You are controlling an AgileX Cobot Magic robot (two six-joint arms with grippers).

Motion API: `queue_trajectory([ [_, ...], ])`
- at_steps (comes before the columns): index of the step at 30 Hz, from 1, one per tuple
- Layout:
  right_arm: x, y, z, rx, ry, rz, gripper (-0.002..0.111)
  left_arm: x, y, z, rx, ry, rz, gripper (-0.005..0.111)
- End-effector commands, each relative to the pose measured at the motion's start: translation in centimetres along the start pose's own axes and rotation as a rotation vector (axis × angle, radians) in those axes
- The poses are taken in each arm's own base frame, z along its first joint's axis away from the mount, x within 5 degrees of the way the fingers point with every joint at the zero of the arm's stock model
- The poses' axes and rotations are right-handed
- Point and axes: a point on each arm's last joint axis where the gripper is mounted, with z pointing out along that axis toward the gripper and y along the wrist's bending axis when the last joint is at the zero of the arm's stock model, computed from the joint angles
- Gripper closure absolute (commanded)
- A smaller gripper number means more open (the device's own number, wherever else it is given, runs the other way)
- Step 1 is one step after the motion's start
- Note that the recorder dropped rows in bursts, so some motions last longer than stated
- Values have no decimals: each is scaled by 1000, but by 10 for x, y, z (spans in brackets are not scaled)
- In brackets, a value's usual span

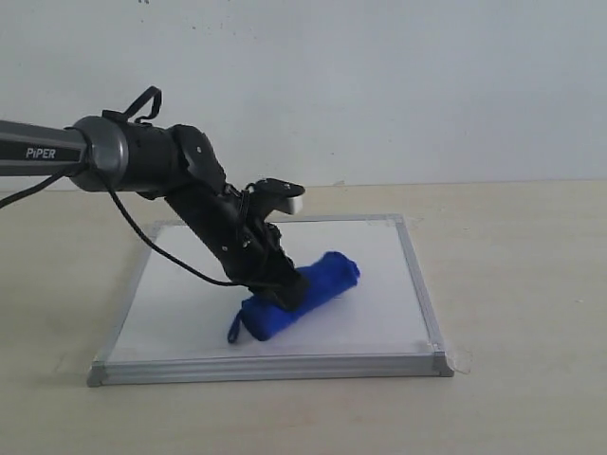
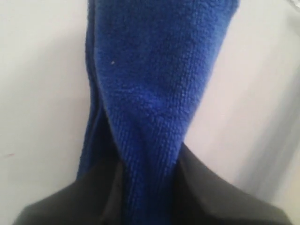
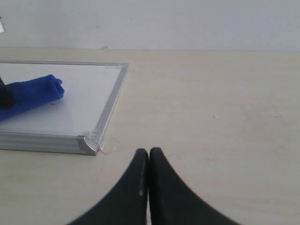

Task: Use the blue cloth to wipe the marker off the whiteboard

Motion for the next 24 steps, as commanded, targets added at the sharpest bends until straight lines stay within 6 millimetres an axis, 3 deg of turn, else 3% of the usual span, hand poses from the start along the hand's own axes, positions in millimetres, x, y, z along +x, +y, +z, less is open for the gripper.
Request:
queue_trajectory([
  [1, -1, 0, 0, 2, -13, 0, 108, 1, 37, -13, -228, -45, -152, 103],
  [4, -1, 0, 0, 2, -13, 0, 108, 6, 56, -23, -357, -36, -248, 103],
  [7, -1, 0, 0, 2, -13, 0, 108, 4, 58, -26, -388, -44, -331, 103],
  [10, -1, 0, 0, 2, -13, 0, 108, -9, 37, -19, -301, -101, -331, 103],
  [18, -1, 0, 0, 2, -13, 0, 108, -37, -40, 3, -133, -101, -51, 103],
  [21, -1, 0, 0, 2, -13, 0, 108, -40, -54, 6, -113, -82, -4, 103],
  [24, -1, 0, 0, 2, -13, 0, 108, -40, -56, 8, -140, -72, 22, 103],
])
